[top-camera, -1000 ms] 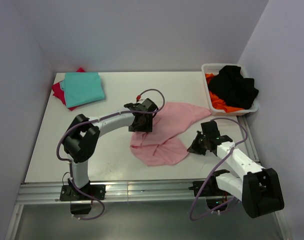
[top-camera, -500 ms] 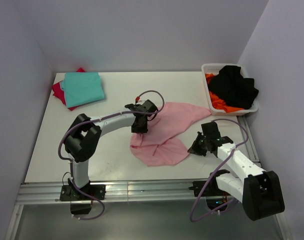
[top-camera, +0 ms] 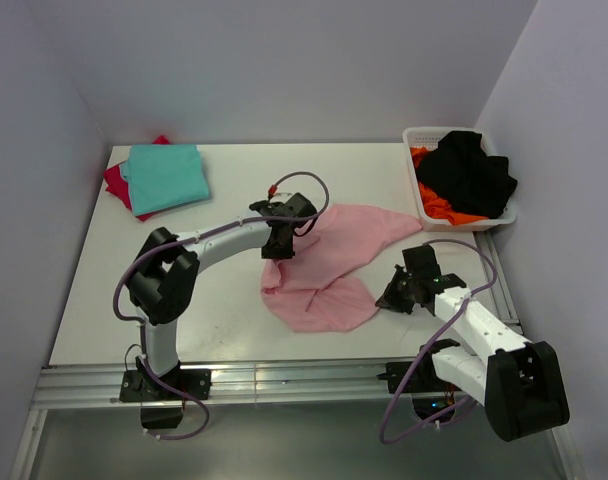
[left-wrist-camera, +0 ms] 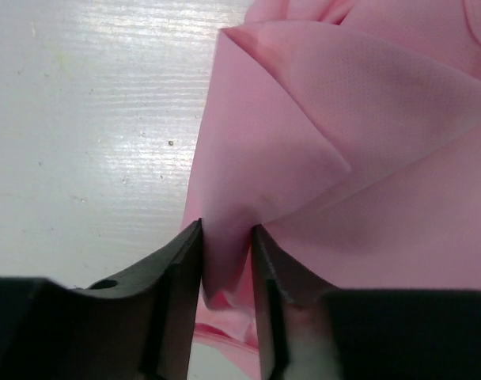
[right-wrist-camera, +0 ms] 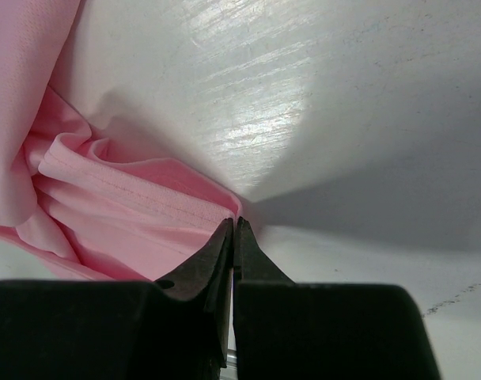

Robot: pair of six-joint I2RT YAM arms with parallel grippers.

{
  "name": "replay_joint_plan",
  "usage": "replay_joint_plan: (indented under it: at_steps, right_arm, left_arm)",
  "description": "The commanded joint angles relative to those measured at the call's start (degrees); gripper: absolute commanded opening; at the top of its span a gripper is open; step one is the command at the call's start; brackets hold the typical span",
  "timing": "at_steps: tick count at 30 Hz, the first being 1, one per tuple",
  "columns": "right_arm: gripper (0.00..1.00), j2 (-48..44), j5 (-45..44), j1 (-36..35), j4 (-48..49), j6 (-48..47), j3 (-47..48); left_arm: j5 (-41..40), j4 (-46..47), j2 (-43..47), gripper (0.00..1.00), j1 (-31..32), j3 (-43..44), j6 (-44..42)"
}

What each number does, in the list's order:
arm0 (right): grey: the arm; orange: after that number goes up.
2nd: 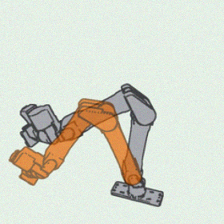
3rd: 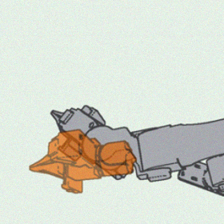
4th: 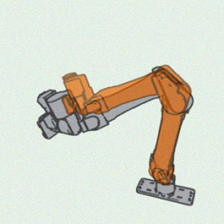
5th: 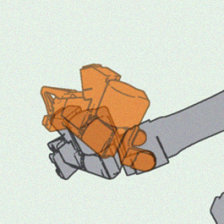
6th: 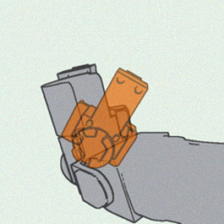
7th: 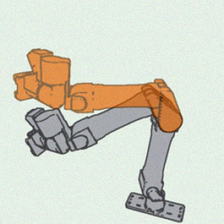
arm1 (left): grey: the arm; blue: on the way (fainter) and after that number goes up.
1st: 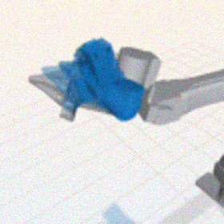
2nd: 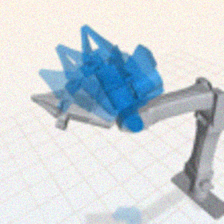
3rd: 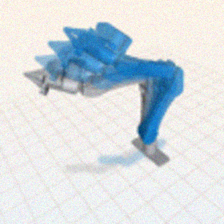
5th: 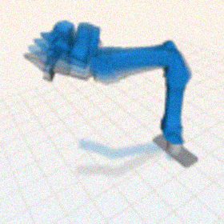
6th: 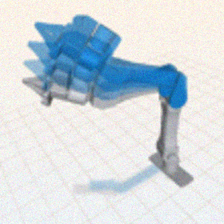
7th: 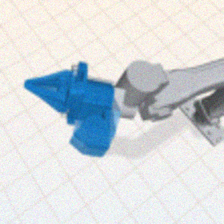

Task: Fold and stack the t-shirts
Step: Flatten the tshirt out

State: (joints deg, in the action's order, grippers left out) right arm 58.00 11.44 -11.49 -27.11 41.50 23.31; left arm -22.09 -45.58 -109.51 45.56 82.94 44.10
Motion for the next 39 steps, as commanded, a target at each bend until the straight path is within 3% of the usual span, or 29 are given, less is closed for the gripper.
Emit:
replay_joint_plan:
  at_steps: [1, 3, 5, 8, 9, 17, 21, 25, 28, 32, 34, 39]
  right_arm:
    - [0.0, -0.96, -0.9, -0.2, 0.13, 0.25, -0.11]
    - [0.0, -0.96, -0.9, -0.2, 0.13, 0.25, -0.11]
    - [0.0, -1.04, -0.81, -0.2, 0.13, 0.25, -0.11]
    - [0.0, -0.78, -0.72, -0.2, 0.22, 0.25, -0.2]
    - [0.0, -0.69, -0.63, -0.2, 0.39, 0.17, -0.2]
    - [0.0, -0.52, -0.28, -0.2, 0.66, 0.16, -0.28]
    - [0.0, -0.69, -0.1, -0.2, 0.83, -0.01, -0.37]
    - [0.0, -0.69, 0.07, -0.2, 0.4, -0.36, 0.07]
    - [0.0, -1.57, -2.03, -0.2, -3.55, -2.2, 4.71]
    - [0.0, 0.18, -4.06, 0.76, -10.05, -4.31, 22.79]
    - [0.0, 2.11, -4.67, 1.2, -13.92, -5.19, 33.83]
    - [0.0, 5.81, -5.11, 2.34, -21.56, -5.37, 50.32]
  left_arm:
    - [-1.64, -1.26, 3.43, 0.38, 0.05, 1.88, 1.17]
    - [-1.73, -1.18, 4.04, 0.48, 0.14, 1.44, 1.43]
    - [-1.82, -1.09, 4.31, 0.49, -0.03, 0.83, 1.61]
    - [-1.73, -0.83, 4.83, 0.4, -0.12, 0.21, 1.87]
    - [-1.73, -0.82, 5.01, 0.32, -0.21, 0.03, 1.96]
    - [0.29, 1.11, 4.66, 0.18, -0.65, -1.29, 1.7]
    - [0.99, 1.72, 4.57, 0.0, -1.17, -1.37, 1.43]
    - [0.91, 0.67, 5.89, 0.0, -3.19, 1.43, -0.41]
    - [-0.5, -2.13, 8.52, 0.0, -6.6, 7.84, -3.4]
    - [0.2, -5.21, 15.62, 0.0, -15.83, 16.98, -5.51]
    - [0.12, -6.53, 18.62, 0.0, -22.58, 18.48, -5.16]
    - [-1.91, -9.43, 29.59, 0.0, -28.42, 17.18, -3.58]
